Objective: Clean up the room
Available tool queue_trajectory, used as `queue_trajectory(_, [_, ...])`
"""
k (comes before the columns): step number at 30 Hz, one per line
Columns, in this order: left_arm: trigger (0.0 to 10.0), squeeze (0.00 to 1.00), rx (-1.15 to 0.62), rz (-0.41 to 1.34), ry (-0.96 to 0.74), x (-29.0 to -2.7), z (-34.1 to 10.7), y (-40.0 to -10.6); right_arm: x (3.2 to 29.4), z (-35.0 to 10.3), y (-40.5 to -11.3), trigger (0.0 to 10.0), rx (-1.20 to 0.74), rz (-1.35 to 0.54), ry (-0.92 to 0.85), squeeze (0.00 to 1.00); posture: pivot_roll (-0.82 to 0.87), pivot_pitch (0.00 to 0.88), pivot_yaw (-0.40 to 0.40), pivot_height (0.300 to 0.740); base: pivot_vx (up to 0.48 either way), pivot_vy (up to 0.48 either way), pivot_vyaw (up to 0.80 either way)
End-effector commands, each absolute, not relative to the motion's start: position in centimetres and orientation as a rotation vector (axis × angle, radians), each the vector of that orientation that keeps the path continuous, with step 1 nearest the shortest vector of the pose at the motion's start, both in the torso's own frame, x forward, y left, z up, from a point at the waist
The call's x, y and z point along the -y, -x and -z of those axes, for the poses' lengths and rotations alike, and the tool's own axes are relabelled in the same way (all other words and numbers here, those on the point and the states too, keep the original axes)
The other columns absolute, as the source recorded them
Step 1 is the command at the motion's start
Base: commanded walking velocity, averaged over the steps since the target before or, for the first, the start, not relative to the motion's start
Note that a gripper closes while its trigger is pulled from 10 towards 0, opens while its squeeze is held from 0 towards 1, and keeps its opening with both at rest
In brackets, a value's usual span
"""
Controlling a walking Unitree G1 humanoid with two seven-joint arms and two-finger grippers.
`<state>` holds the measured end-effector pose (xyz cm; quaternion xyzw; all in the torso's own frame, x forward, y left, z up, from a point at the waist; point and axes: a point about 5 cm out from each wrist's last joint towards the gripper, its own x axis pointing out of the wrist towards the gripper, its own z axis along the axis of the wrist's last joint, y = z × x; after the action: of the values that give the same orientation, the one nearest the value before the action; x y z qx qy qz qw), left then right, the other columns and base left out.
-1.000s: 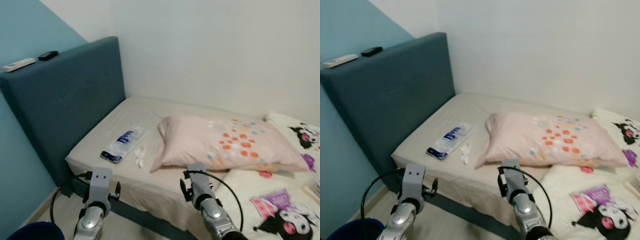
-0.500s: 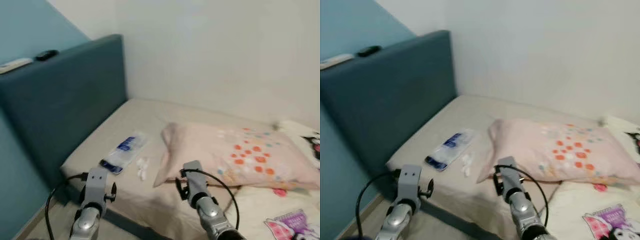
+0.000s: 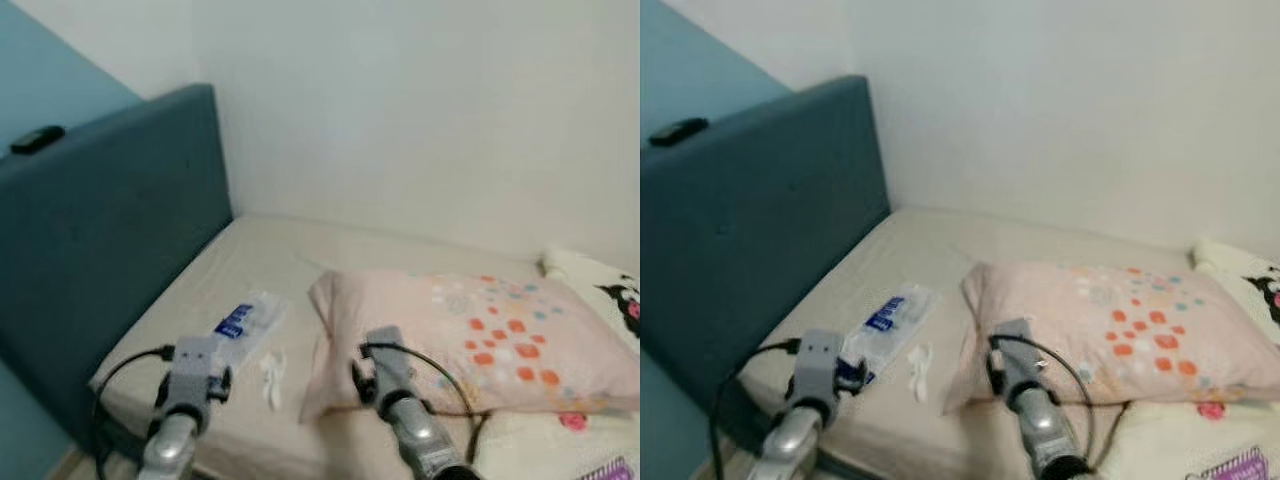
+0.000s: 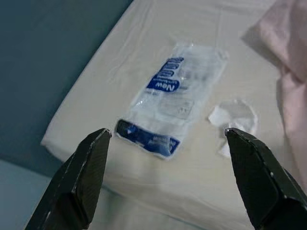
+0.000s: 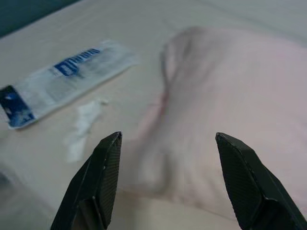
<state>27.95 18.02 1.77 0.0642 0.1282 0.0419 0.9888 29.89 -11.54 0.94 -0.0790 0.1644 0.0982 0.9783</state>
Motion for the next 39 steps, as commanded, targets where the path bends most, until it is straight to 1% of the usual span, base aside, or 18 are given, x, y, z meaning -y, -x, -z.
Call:
queue_trajectory(1, [10.0, 0.0, -0.262, -0.08, -0.115, -17.89, -1.65, -27.88, 12.59, -0.76, -29.84, 10.0, -0.343, -0.168, 0.163, 0.0, 0.02, 0.001, -0.004, 0.74, 0.0, 0.0, 0.0])
queue_trajectory(20, [10.0, 0.0, -0.252, -0.066, -0.115, -17.98, -1.83, -28.01, 12.48, -0.83, -29.9, 10.0, -0.339, -0.171, 0.164, 0.0, 0.02, 0.0, -0.002, 0.74, 0.0, 0.0, 0.0])
queue_trajectory(39, [10.0, 0.0, -0.246, -0.051, -0.125, -17.87, -1.91, -28.07, 12.43, -0.79, -29.82, 10.0, -0.338, -0.169, 0.154, 0.0, 0.01, 0.0, 0.003, 0.74, 0.0, 0.341, 0.0])
